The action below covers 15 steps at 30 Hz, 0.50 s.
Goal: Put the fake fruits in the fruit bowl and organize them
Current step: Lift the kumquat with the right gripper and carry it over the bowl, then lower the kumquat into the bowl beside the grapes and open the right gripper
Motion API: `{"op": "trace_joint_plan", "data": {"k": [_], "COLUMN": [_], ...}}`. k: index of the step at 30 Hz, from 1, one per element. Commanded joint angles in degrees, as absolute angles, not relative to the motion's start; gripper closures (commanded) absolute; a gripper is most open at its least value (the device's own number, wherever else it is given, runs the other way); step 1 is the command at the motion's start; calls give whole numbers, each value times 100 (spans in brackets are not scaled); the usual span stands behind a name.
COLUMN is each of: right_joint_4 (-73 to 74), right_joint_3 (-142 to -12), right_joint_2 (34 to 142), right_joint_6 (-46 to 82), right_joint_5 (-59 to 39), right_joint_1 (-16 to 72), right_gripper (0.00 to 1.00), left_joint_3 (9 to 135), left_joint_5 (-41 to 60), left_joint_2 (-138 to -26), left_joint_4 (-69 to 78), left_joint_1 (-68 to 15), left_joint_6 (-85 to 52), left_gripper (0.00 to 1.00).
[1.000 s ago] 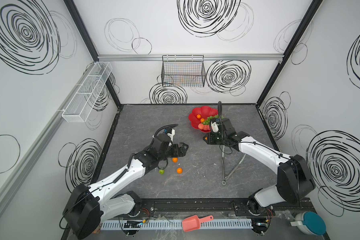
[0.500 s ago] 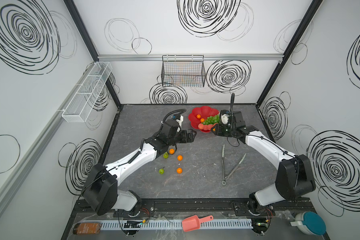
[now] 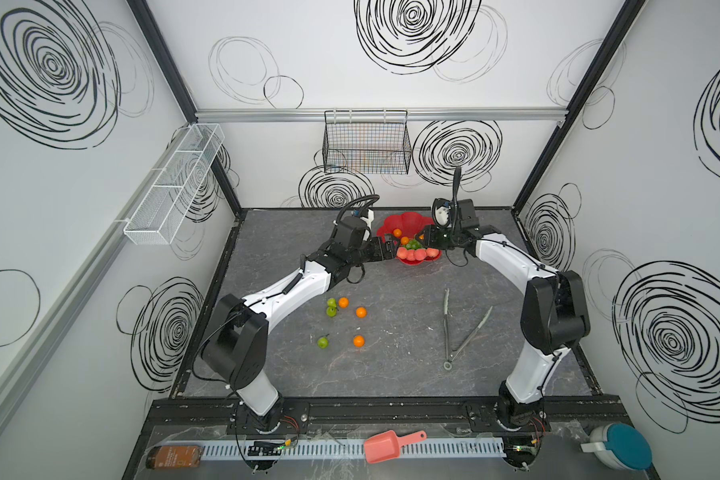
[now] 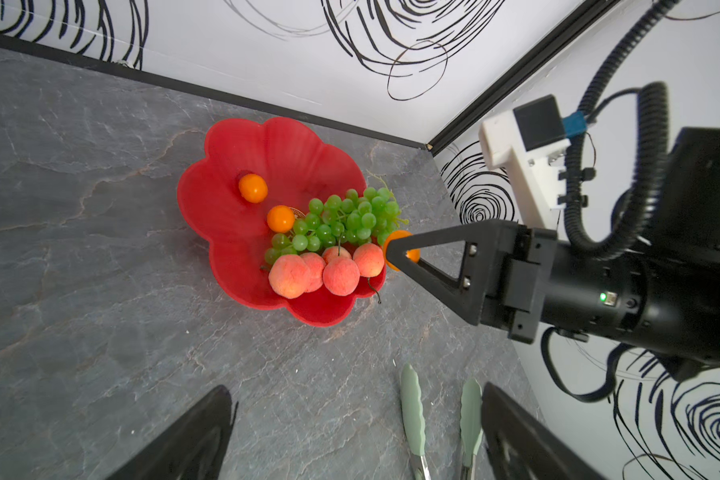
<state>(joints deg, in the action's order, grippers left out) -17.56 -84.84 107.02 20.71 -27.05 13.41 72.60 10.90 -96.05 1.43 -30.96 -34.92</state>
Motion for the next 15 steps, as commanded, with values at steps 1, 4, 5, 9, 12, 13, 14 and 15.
{"op": "trace_joint_plan", "data": {"k": [1, 4, 5, 9, 12, 13, 14, 15], "right_joint_4": [-2033, -2167, -2229, -2453, -2762, -2846, -2922, -2967], "right_joint_3": [-9119, -9704, -9927, -10800, -11502, -11708, -11918, -12086], "right_joint_2": [11139, 11657, 11838, 12498, 13013, 13154, 13314, 13441], "right_joint_6": [2072, 2133, 2137, 2162, 2180, 2188, 2197, 2211], "right_joint_5": [-2664, -2639, -2638, -2513, -2346, -2323, -2291, -2232], "right_joint_1": [1310, 1299, 1305, 1300, 1301, 1306, 1304, 1304], "right_gripper": [63, 63, 63, 63, 63, 63, 63, 63], "left_joint_3": [7481, 7376, 7373, 7389, 7403, 7400, 7400, 7409], "left_joint_5": [1269, 1520, 1628, 1949, 2158, 2186, 2205, 2228], "left_joint_2": [-9818, -9934, -9981, -10135, -10230, -10239, -10252, -10265], "left_joint_4": [607, 803, 847, 1042, 1155, 1182, 1186, 1187], "left_joint_1": [-2897, -2703, -2621, -2374, -2222, -2186, -2156, -2132], "left_joint_6": [-3452, -3457, -3472, -3621, -3784, -3809, -3832, -3847], "left_gripper": [4, 4, 4, 4, 4, 4, 4, 4]}}
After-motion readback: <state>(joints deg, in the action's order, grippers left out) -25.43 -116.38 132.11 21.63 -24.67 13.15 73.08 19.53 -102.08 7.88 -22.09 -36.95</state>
